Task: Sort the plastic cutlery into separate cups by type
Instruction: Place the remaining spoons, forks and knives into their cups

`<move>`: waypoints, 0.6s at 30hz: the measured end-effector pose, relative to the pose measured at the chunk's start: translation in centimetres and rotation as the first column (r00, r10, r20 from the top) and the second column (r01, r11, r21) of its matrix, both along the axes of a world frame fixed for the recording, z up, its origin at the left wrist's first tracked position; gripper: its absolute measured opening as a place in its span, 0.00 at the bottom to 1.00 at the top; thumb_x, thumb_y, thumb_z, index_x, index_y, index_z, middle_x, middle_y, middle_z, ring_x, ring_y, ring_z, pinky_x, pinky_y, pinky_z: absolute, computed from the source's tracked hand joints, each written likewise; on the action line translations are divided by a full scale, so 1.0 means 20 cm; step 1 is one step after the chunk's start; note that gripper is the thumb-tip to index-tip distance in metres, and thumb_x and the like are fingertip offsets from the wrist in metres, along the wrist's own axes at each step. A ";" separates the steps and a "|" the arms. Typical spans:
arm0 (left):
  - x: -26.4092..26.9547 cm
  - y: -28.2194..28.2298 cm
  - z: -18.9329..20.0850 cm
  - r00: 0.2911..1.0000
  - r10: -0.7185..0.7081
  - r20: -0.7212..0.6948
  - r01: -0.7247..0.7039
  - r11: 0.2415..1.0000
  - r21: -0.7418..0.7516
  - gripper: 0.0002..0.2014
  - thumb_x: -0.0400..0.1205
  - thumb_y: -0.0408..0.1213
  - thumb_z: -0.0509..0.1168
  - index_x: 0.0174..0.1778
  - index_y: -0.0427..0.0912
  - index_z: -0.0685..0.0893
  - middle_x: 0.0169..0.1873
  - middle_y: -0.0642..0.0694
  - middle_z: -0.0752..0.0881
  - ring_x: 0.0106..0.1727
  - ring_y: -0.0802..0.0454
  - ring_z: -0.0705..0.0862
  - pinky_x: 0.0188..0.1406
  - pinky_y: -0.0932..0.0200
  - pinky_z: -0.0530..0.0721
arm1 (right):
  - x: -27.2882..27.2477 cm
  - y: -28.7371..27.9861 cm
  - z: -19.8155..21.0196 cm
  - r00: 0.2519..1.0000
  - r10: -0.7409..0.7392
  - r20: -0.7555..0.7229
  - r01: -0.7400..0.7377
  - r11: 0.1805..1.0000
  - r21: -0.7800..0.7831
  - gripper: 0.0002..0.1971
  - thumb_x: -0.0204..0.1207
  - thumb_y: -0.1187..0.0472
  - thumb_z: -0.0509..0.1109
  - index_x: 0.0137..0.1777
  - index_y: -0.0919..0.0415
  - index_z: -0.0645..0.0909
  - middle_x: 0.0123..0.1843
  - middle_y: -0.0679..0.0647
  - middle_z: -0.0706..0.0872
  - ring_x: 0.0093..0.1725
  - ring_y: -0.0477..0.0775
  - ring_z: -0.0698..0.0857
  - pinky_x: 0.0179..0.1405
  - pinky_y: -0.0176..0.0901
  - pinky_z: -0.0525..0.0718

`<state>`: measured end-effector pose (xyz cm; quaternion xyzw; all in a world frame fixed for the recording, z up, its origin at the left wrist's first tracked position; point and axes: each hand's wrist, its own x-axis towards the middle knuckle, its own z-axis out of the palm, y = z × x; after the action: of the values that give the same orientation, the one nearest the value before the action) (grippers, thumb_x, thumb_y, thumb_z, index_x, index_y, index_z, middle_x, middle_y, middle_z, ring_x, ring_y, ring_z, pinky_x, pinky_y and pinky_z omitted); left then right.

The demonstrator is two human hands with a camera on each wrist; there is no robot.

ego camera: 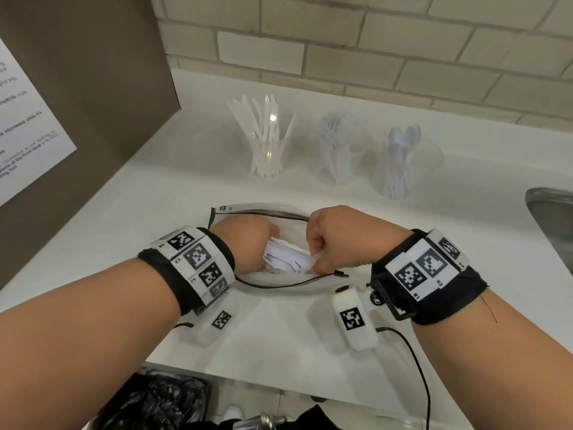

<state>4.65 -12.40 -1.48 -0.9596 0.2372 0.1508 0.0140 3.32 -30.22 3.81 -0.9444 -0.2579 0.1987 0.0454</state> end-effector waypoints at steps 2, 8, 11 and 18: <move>0.01 0.02 -0.01 1.000 0.009 -0.024 -0.010 0.999 -0.034 0.06 0.78 0.42 0.67 0.45 0.48 0.76 0.34 0.53 0.76 0.41 0.50 0.77 0.38 0.61 0.68 | 0.00 -0.01 0.01 1.000 0.012 0.016 -0.011 0.999 -0.052 0.07 0.70 0.55 0.75 0.39 0.57 0.82 0.57 0.49 0.83 0.51 0.51 0.82 0.45 0.39 0.79; 0.00 0.06 0.06 0.982 0.067 -0.176 -0.099 0.979 -0.176 0.18 0.77 0.55 0.69 0.54 0.46 0.81 0.42 0.51 0.83 0.46 0.49 0.81 0.43 0.58 0.77 | 0.00 0.02 -0.01 0.993 0.045 0.112 -0.032 0.993 -0.116 0.12 0.73 0.56 0.70 0.45 0.64 0.88 0.61 0.55 0.84 0.53 0.56 0.85 0.52 0.45 0.82; -0.03 0.05 0.07 0.970 0.079 -0.231 -0.136 0.960 -0.243 0.26 0.74 0.56 0.71 0.67 0.54 0.77 0.57 0.54 0.84 0.55 0.52 0.82 0.57 0.58 0.80 | -0.01 0.04 -0.02 0.991 0.051 0.126 -0.040 0.996 -0.083 0.14 0.72 0.53 0.73 0.47 0.65 0.86 0.61 0.56 0.83 0.54 0.58 0.84 0.55 0.49 0.83; -0.07 -0.04 0.09 0.998 -0.056 0.037 0.051 0.993 0.109 0.23 0.78 0.54 0.62 0.70 0.56 0.75 0.58 0.52 0.84 0.58 0.48 0.81 0.49 0.55 0.78 | -0.03 0.08 0.00 0.990 0.096 0.101 -0.091 0.994 -0.051 0.06 0.69 0.57 0.75 0.40 0.58 0.82 0.54 0.54 0.85 0.50 0.55 0.84 0.46 0.42 0.80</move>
<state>3.18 -13.26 0.36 -0.9536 0.2540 0.1437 0.0748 2.73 -28.53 3.80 -0.9411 -0.2993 0.1573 0.0005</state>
